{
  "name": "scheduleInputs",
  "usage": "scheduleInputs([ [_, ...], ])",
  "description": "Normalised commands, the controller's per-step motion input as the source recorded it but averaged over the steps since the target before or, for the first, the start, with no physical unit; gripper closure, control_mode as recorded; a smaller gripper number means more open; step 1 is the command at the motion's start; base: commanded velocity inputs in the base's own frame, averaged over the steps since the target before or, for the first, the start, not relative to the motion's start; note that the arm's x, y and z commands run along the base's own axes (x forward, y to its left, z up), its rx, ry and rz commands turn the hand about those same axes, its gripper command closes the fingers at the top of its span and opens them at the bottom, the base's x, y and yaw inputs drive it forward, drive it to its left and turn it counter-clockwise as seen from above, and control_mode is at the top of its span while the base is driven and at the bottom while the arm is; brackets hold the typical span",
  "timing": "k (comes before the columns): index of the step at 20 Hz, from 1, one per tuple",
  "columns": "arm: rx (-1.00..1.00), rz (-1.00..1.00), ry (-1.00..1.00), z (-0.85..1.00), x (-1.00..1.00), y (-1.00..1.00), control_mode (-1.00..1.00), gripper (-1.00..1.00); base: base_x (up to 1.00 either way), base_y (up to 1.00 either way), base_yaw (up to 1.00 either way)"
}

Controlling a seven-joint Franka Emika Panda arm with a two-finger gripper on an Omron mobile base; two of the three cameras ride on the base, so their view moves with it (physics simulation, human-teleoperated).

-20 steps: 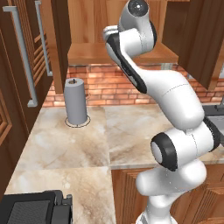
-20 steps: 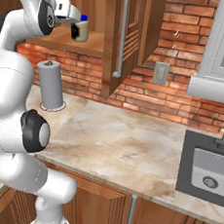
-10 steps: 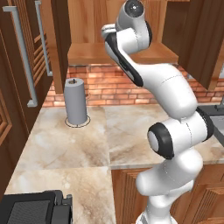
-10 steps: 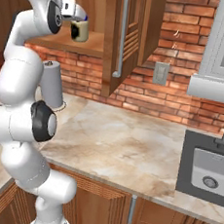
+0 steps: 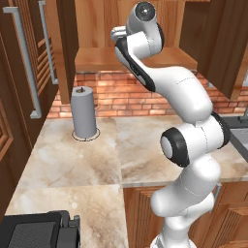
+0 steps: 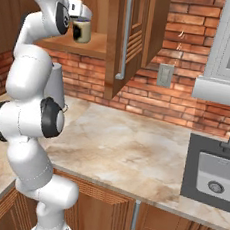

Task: Move the mayonnaise and condiment bottle from the cabinet to the dining counter.

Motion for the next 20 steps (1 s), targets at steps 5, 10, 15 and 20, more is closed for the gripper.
scheduleInputs([
  [5,0.0,0.0,0.0,0.0,0.31,0.0,-1.0,-1.0,0.0,0.0,0.0],
  [10,0.0,0.0,0.0,0.0,0.27,0.04,-1.0,-1.0,0.0,0.0,0.0],
  [15,0.0,0.0,0.0,0.0,0.22,0.03,-1.0,-1.0,0.0,0.0,0.0],
  [20,0.0,0.0,0.0,0.0,0.17,0.0,-1.0,-1.0,0.0,0.0,0.0],
])
